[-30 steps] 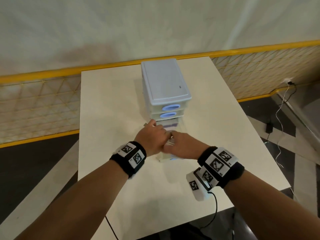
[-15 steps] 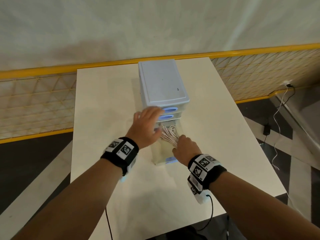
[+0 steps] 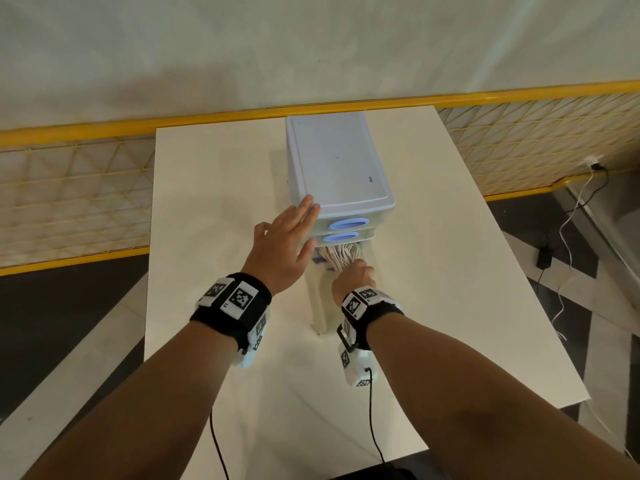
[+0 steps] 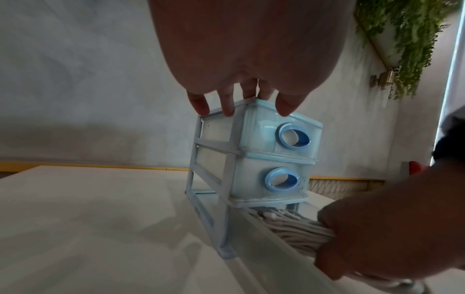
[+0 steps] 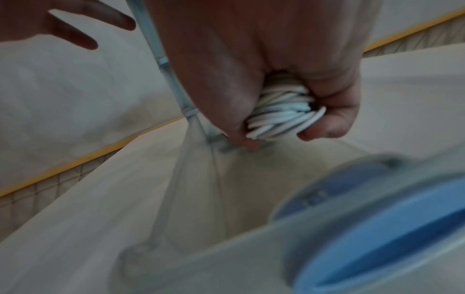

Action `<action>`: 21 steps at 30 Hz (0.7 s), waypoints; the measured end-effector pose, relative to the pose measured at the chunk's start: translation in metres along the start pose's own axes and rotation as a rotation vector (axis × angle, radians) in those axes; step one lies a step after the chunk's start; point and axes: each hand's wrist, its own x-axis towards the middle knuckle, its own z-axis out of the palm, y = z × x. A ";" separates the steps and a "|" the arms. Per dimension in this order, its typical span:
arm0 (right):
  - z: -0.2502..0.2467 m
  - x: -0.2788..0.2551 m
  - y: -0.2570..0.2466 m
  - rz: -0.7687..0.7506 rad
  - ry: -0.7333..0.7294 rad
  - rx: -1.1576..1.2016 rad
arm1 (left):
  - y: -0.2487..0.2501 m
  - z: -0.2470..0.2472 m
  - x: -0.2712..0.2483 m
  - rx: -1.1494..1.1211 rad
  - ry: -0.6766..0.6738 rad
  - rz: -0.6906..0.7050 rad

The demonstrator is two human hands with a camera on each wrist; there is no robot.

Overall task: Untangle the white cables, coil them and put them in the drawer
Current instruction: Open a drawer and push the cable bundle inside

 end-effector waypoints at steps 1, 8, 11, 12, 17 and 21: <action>0.002 0.000 -0.004 0.013 0.022 0.029 | 0.000 0.000 0.000 -0.006 -0.002 -0.001; 0.011 -0.002 0.004 -0.056 -0.096 0.028 | -0.003 0.004 -0.004 -0.087 0.012 0.019; 0.004 -0.005 0.018 -0.157 -0.188 0.036 | -0.002 0.002 -0.004 -0.106 0.000 0.012; 0.002 -0.006 0.022 -0.201 -0.206 0.035 | -0.001 0.002 -0.005 -0.112 -0.005 0.010; 0.002 -0.016 0.039 -0.383 -0.173 0.009 | 0.001 0.001 -0.005 -0.137 -0.022 -0.001; 0.002 -0.017 0.050 -0.460 -0.138 0.028 | 0.002 0.001 -0.006 -0.170 -0.021 -0.004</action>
